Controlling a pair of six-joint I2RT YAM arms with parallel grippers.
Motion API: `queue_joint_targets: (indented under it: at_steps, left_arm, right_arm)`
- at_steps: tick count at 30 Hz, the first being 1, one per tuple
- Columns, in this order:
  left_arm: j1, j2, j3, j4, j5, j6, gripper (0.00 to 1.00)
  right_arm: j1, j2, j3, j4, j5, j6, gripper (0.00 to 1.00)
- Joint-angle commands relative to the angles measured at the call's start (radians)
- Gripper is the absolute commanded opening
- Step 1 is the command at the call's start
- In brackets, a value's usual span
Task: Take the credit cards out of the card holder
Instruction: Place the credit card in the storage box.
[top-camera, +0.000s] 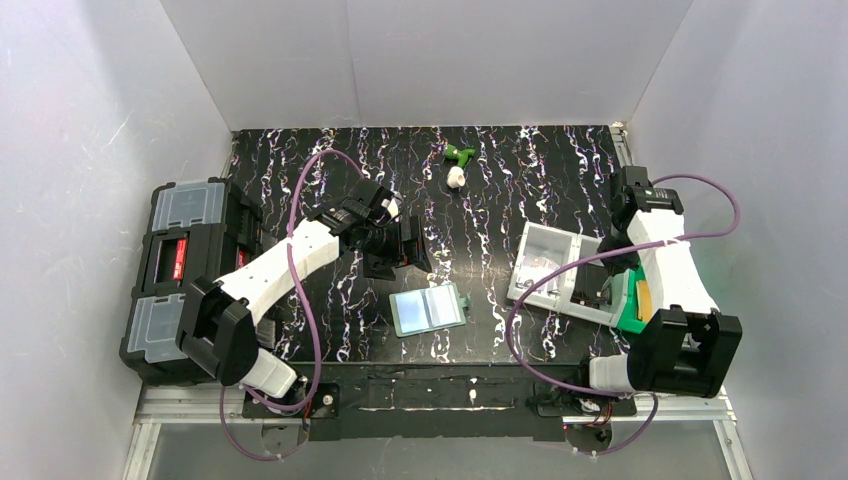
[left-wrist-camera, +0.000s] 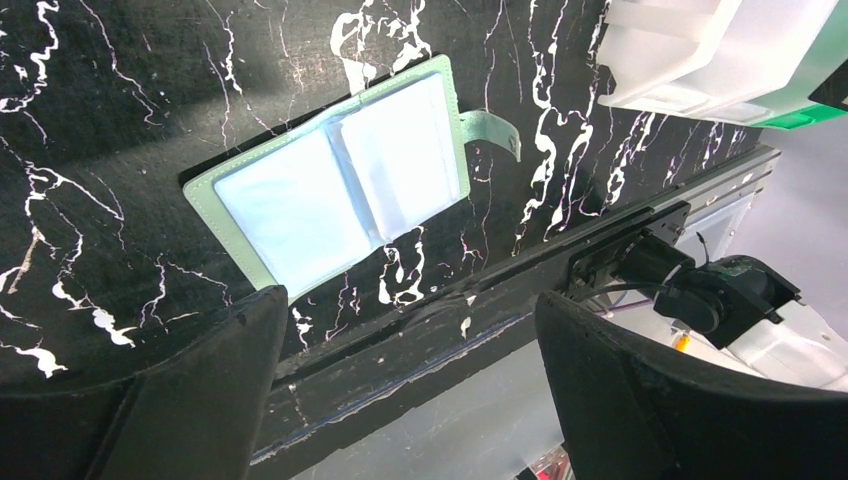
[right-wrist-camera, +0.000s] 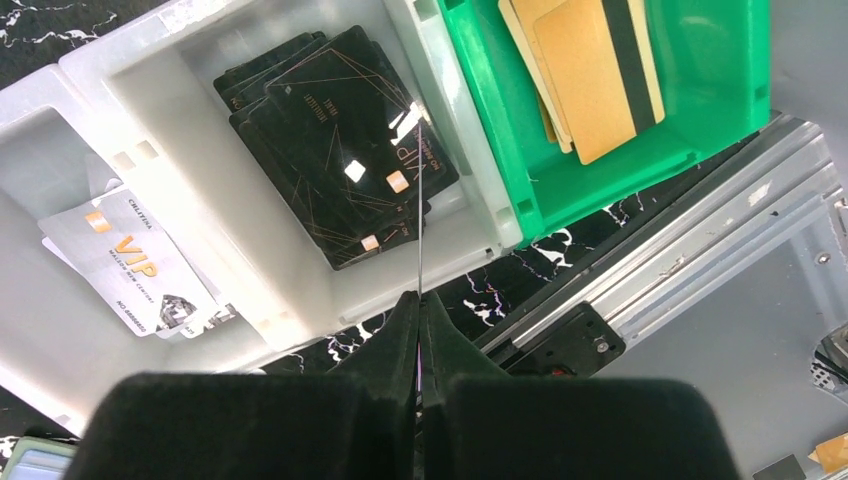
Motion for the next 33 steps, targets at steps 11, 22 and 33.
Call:
queue_joint_targets:
  at_steps: [11, 22, 33]
  left_arm:
    - [-0.003, -0.028, -0.006, -0.009, 0.022, 0.016, 0.94]
    - [-0.003, -0.038, -0.022, -0.016, 0.007, 0.01, 0.94]
    - [-0.003, -0.033, -0.024, -0.024, -0.001, 0.002, 0.94]
  right_arm:
    - [-0.004, 0.08, 0.064, 0.028, -0.059, 0.024, 0.08]
    - [-0.004, 0.054, 0.09, 0.022, -0.121, 0.011, 0.49]
    - [-0.004, -0.002, 0.106, 0.016, -0.228, -0.014, 0.69]
